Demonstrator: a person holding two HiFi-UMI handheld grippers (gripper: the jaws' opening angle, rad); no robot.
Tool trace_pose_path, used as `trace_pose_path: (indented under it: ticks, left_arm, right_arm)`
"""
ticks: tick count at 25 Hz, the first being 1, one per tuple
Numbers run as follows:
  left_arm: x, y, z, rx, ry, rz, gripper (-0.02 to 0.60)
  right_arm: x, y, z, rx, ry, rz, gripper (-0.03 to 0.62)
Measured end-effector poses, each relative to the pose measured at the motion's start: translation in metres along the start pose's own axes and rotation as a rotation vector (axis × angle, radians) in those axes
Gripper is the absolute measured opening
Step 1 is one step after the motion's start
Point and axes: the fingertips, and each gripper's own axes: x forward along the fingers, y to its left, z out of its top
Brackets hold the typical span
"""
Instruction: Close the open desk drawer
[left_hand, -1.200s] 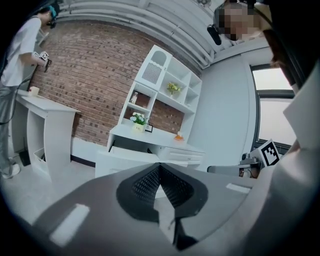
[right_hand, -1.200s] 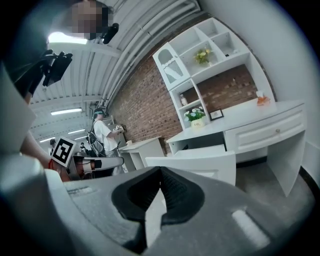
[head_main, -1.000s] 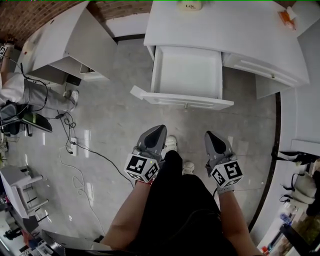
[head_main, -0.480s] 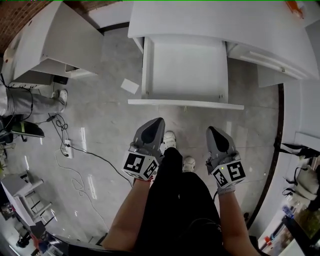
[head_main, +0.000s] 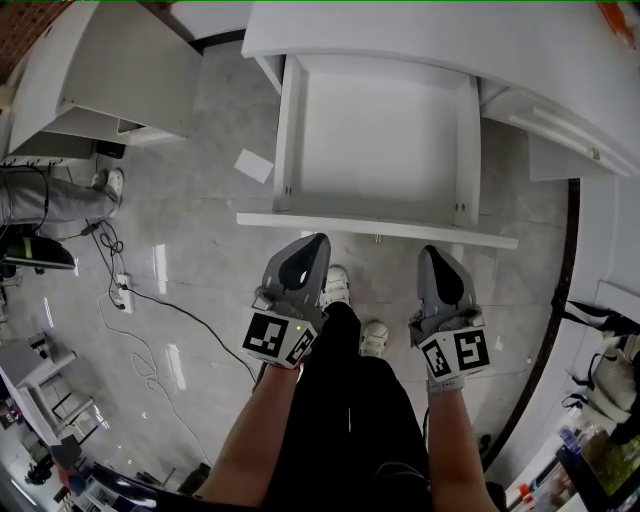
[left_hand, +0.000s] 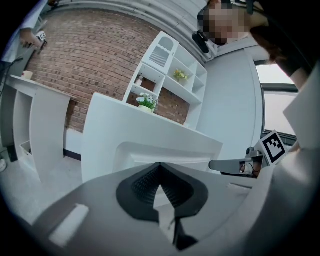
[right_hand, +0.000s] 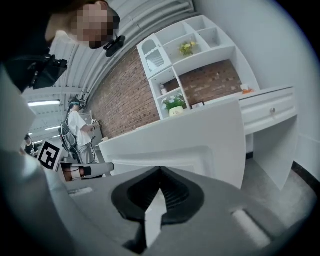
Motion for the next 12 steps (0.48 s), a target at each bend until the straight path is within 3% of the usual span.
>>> trace_pose_path:
  ticks: [6,12]
  left_arm:
    - [0.004,0.018,-0.001,-0.028,-0.038,0.044,0.002]
    - [0.013,0.023,-0.001,-0.045,-0.029,0.034,0.003]
  right_arm:
    - [0.017,-0.005,-0.007,0.032,-0.026,-0.038,0.000]
    - [0.024,-0.009,-0.001,0.025,-0.011,-0.054,0.000]
